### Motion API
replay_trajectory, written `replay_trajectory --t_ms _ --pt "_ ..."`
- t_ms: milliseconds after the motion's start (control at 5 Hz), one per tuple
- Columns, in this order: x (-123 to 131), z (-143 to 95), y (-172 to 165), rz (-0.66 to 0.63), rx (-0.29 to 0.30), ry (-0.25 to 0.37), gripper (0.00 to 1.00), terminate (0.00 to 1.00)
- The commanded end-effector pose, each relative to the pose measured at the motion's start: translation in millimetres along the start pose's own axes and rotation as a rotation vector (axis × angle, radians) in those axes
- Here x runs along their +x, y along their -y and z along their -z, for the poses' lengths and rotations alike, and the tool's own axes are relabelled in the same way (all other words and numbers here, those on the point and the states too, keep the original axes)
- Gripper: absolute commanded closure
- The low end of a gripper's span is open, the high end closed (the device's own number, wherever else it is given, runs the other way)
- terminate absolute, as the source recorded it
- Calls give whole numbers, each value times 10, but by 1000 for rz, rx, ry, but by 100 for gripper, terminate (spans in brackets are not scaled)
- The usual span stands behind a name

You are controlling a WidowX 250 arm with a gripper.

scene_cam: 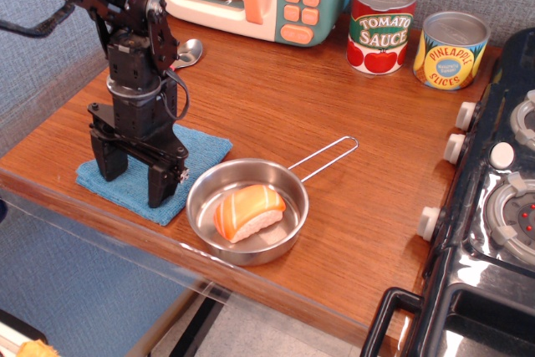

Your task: PLACE THE BLUE CLOTH NEAR THE OVEN

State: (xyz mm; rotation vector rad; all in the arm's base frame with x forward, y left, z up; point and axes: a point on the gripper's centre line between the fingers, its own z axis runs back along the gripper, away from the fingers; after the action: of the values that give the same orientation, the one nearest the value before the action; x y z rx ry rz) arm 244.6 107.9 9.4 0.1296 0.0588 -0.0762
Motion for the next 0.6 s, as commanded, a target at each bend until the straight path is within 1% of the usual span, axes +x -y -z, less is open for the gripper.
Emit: replay_trajectory --t_ms 0,200,400 --pt "168 7 -23 2 -52 46 0 0" --pt "455 -35 58 24 -108 95 0 0" --pt "850 -119 202 75 -139 146 0 0"
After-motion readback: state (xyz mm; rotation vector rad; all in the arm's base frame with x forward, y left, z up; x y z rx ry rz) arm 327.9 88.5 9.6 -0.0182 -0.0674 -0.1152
